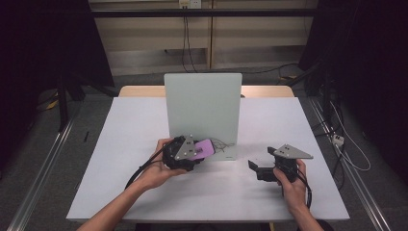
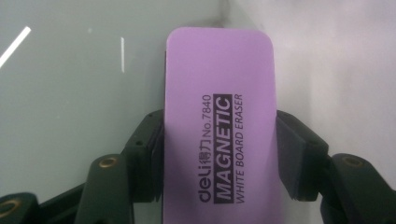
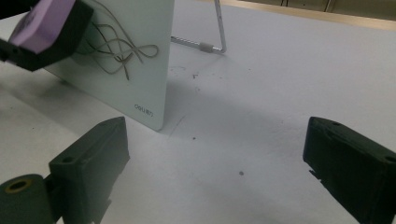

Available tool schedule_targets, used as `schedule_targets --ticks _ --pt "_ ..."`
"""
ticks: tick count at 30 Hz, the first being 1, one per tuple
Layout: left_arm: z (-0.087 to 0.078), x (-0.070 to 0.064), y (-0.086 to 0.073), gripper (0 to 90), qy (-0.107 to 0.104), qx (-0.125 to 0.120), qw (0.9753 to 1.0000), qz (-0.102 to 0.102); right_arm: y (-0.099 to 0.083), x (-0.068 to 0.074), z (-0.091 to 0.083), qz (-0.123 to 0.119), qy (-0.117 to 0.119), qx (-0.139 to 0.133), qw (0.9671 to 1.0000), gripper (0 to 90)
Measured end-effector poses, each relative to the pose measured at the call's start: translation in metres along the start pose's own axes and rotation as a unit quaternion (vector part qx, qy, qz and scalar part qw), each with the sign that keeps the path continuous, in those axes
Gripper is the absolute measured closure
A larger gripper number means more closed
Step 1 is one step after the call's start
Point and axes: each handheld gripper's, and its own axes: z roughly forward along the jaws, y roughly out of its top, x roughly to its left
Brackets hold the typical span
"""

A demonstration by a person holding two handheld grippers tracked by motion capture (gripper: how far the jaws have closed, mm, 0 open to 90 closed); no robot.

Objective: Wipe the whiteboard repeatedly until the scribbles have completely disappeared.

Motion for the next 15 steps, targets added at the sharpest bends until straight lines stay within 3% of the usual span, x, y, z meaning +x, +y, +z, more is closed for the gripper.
schedule_targets --ticks 6,10,15 --pt "-0.007 0.015 0.014 41.1 0.012 -0.031 0.9992 -0.022 0.000 0.001 0.000 -0.002 0.002 0.001 1.0000 6.9" --pt "-0.012 0.022 0.018 41.2 0.018 -0.037 0.9989 -0.025 0.000 0.000 -0.001 -0.001 0.002 0.000 1.0000 6.9" --pt "-0.002 0.011 0.018 41.2 0.013 -0.017 0.9998 -0.001 0.000 0.000 -0.001 0.000 0.001 0.000 1.0000 6.9"
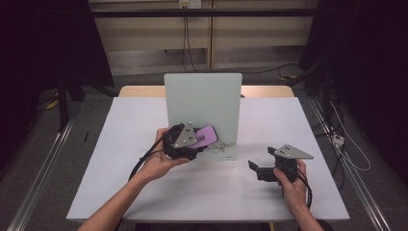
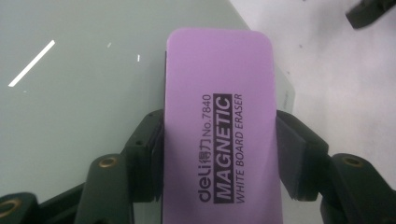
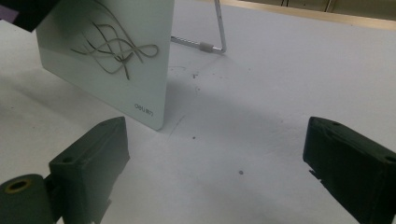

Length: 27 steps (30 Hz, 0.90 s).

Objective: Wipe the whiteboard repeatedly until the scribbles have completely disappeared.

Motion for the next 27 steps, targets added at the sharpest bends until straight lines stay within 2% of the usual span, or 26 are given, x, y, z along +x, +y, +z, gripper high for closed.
schedule_targets --ticks 4,6,13,16,17,20,22,27 --pt "0.014 -0.014 -0.002 41.1 -0.016 0.016 0.9996 0.014 0.000 0.002 0.001 -0.002 0.002 0.000 1.0000 6.9" --pt "0.021 -0.023 -0.003 41.1 -0.018 0.028 0.9989 0.031 0.000 0.002 0.001 -0.001 0.002 0.002 1.0000 6.8" --pt "0.036 -0.035 -0.007 41.2 -0.050 0.045 0.9975 0.023 0.000 0.001 0.000 -0.001 0.002 0.001 1.0000 6.8" --pt "0.040 -0.039 -0.008 41.2 -0.055 0.051 0.9968 0.030 0.000 0.000 0.000 -0.001 0.001 -0.001 1.0000 6.8" --pt "0.039 -0.038 -0.007 41.2 -0.055 0.050 0.9969 0.027 0.000 0.000 -0.001 -0.001 0.001 -0.001 1.0000 6.8" --pt "0.032 -0.031 -0.004 41.2 -0.039 0.040 0.9982 0.022 0.000 0.000 0.000 -0.002 0.001 0.000 1.0000 6.8" --pt "0.022 -0.022 -0.001 41.2 -0.023 0.028 0.9993 0.007 0.000 0.000 0.000 -0.001 0.001 -0.001 1.0000 6.8" --pt "0.003 -0.005 0.003 41.2 0.007 0.009 0.9998 -0.016 0.000 0.000 0.000 0.000 0.002 0.000 1.0000 6.8"
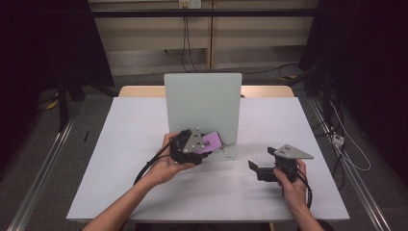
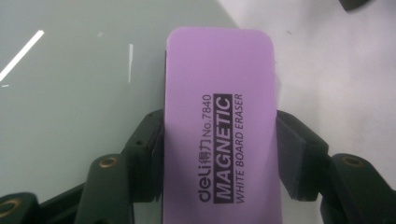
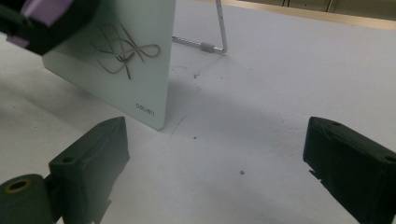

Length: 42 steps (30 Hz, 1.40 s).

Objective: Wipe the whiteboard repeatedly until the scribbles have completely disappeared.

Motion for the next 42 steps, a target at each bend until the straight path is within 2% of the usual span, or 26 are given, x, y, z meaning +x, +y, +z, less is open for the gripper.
schedule_targets --ticks 1,5,13,15,17,19,22,24,29,33,36,38,42 --pt "-0.002 0.002 0.000 41.2 0.001 -0.002 1.0000 -0.006 0.000 0.000 0.000 -0.001 0.000 0.000 1.0000 6.8" --pt "-0.001 -0.001 -0.005 41.2 -0.002 0.003 1.0000 0.001 0.000 0.000 0.000 -0.001 -0.001 0.001 1.0000 6.8" --pt "0.019 -0.025 -0.020 41.2 -0.045 0.050 0.9975 0.019 0.000 0.001 0.001 -0.003 0.001 0.001 1.0000 6.8" --pt "0.022 -0.027 -0.021 41.2 -0.055 0.053 0.9970 0.014 0.000 0.001 0.000 -0.004 0.001 0.001 1.0000 6.8" --pt "0.026 -0.030 -0.020 41.2 -0.061 0.056 0.9964 0.020 0.000 0.001 0.000 -0.002 0.000 0.000 1.0000 6.8" --pt "0.029 -0.033 -0.019 41.2 -0.058 0.059 0.9962 0.028 0.000 0.000 0.001 -0.004 0.000 0.001 1.0000 6.8" --pt "0.029 -0.032 -0.017 41.2 -0.058 0.055 0.9965 0.025 0.000 0.000 0.001 -0.004 -0.001 0.001 1.0000 6.8" --pt "0.027 -0.029 -0.014 41.2 -0.049 0.048 0.9973 0.024 0.000 0.000 0.001 -0.004 0.000 0.001 1.0000 6.8" --pt "0.015 -0.012 -0.001 41.3 -0.028 0.025 0.9993 0.006 0.000 0.000 0.001 -0.003 -0.001 0.001 1.0000 6.8" --pt "0.007 0.001 0.009 41.2 -0.016 -0.001 0.9998 -0.013 0.000 0.000 0.000 -0.002 0.000 0.000 1.0000 6.8" --pt "0.012 -0.003 0.011 41.2 -0.013 -0.003 0.9999 -0.004 0.000 0.000 0.001 -0.002 0.000 0.000 1.0000 6.8" --pt "0.018 -0.008 0.010 41.2 -0.025 0.003 0.9997 -0.001 0.000 0.001 0.001 -0.003 0.000 0.000 1.0000 6.8" --pt "0.032 -0.022 0.007 41.2 -0.046 0.028 0.9984 0.020 0.000 0.000 -0.001 -0.002 -0.001 -0.002 1.0000 6.8"
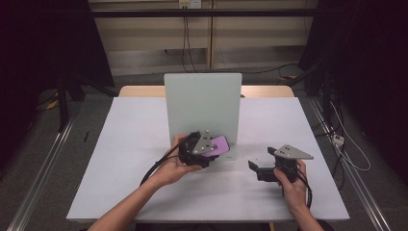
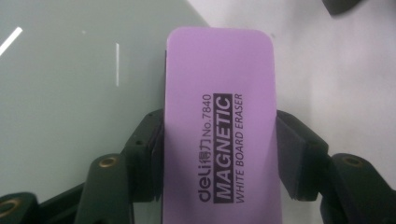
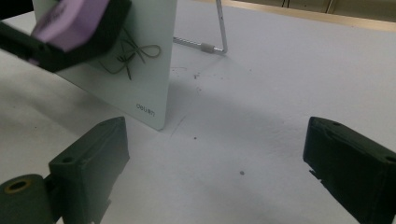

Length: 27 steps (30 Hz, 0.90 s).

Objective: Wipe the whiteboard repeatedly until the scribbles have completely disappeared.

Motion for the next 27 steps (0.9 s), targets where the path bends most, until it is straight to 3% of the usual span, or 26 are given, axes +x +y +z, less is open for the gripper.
schedule_targets --ticks 6,10,19,27 --pt "0.018 -0.015 -0.003 41.2 -0.023 0.029 0.9992 0.014 0.000 -0.001 -0.001 -0.001 -0.001 0.000 1.0000 6.8" --pt "0.022 -0.017 -0.001 41.2 -0.028 0.028 0.9991 0.013 0.000 -0.001 -0.001 0.000 -0.002 -0.001 1.0000 6.8" --pt "-0.003 0.006 0.010 41.3 0.014 -0.008 0.9997 -0.016 0.000 -0.001 -0.001 -0.002 -0.001 0.000 1.0000 6.8" --pt "0.005 0.002 0.012 41.2 0.004 -0.002 1.0000 -0.006 0.000 -0.001 -0.001 0.000 -0.003 0.000 1.0000 6.8"
